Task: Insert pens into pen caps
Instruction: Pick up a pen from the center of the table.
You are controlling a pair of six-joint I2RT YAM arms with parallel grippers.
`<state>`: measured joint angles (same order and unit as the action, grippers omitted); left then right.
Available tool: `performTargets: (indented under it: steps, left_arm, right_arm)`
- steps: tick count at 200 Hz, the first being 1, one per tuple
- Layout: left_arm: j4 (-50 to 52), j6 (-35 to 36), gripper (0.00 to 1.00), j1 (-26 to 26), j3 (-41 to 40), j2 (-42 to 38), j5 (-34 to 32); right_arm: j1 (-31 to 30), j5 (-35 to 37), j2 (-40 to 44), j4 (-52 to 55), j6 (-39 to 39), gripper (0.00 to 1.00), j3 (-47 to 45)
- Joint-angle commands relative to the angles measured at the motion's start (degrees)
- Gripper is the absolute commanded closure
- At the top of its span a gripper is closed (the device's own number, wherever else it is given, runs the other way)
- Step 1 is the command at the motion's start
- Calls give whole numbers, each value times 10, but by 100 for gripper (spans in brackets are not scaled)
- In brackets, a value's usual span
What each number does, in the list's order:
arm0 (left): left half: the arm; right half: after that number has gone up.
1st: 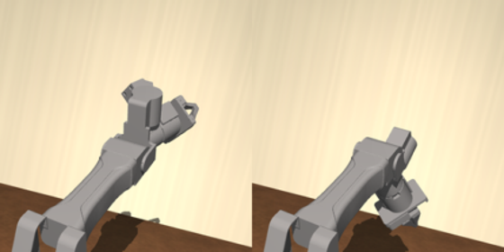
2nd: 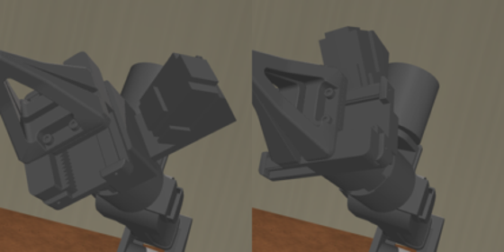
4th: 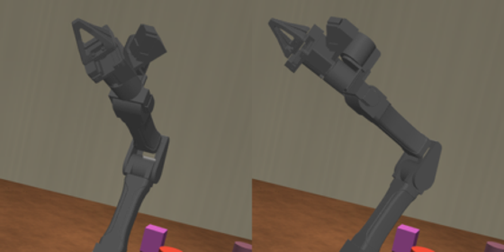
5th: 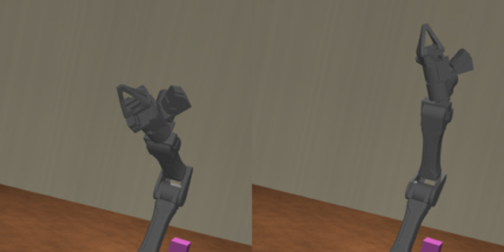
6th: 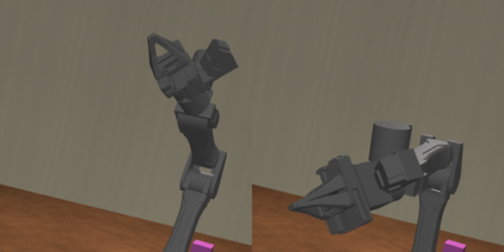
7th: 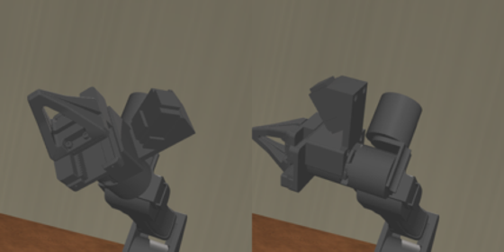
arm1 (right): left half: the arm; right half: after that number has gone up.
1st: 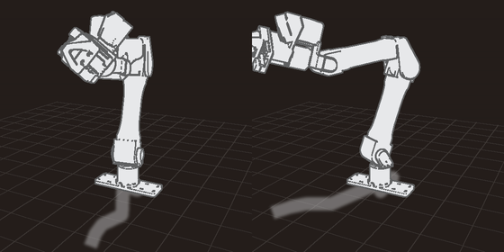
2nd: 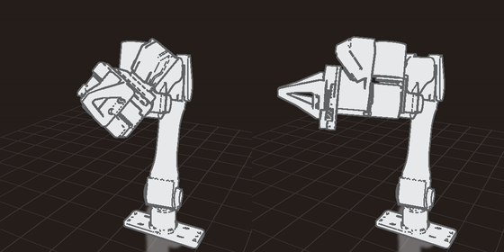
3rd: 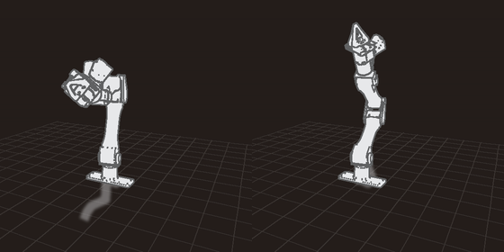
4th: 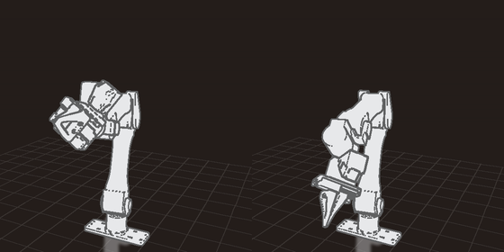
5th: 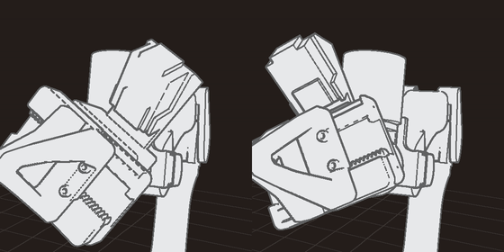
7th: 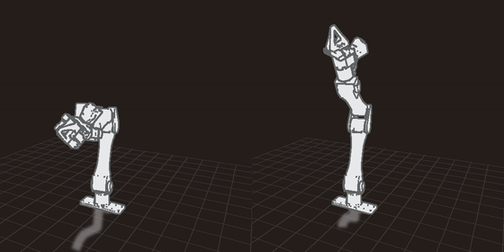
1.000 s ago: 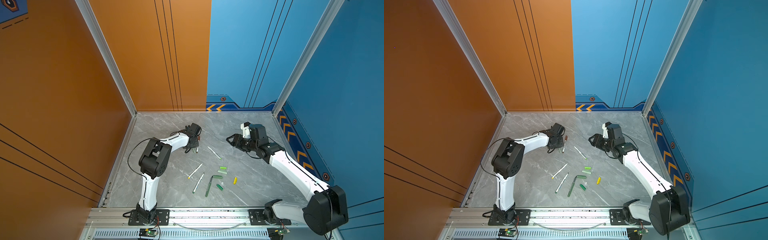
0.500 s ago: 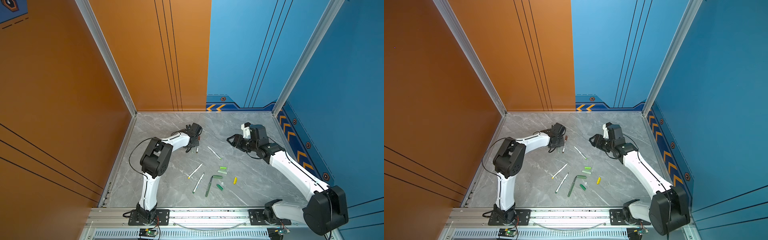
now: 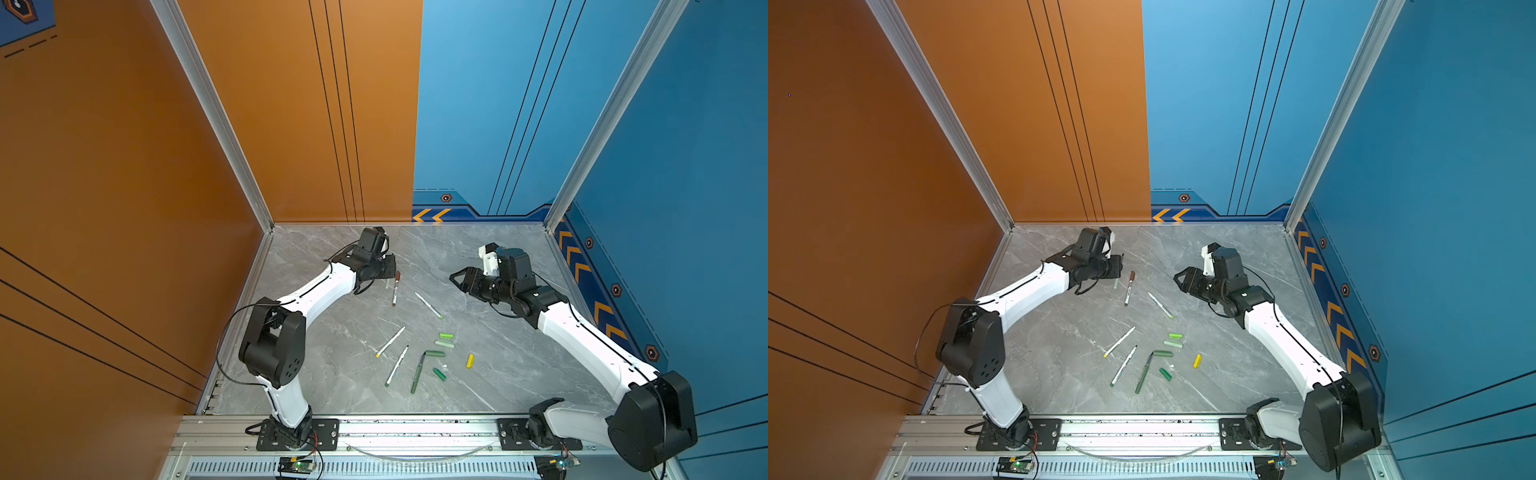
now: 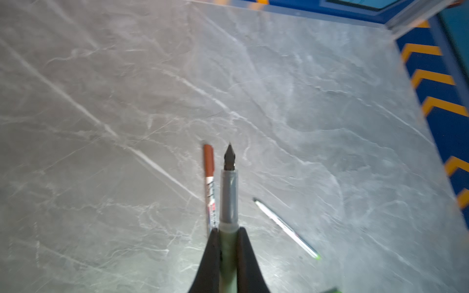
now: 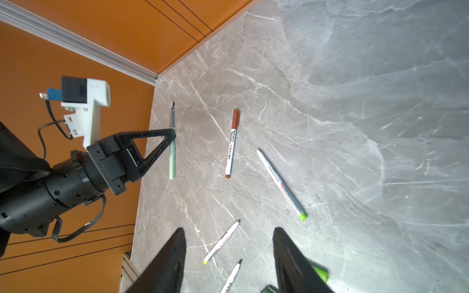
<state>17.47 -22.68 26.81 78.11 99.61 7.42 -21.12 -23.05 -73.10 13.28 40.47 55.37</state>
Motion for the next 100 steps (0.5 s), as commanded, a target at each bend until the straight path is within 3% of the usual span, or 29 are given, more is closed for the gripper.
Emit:
performTargets:
  steps: [1,48,100]
  left_arm:
    - [-7,39,100,18,-14,-3,129]
    - [-26,45,100,71,-42,-23,159]
    - [-51,25,100,92,-69,-56,136]
  right_arm:
    - [-28,-27,-25,-50,11,42,35]
    - [-56,-26,-74,-84,28,37,65]
    - [-52,5,-94,-102,62,36,49]
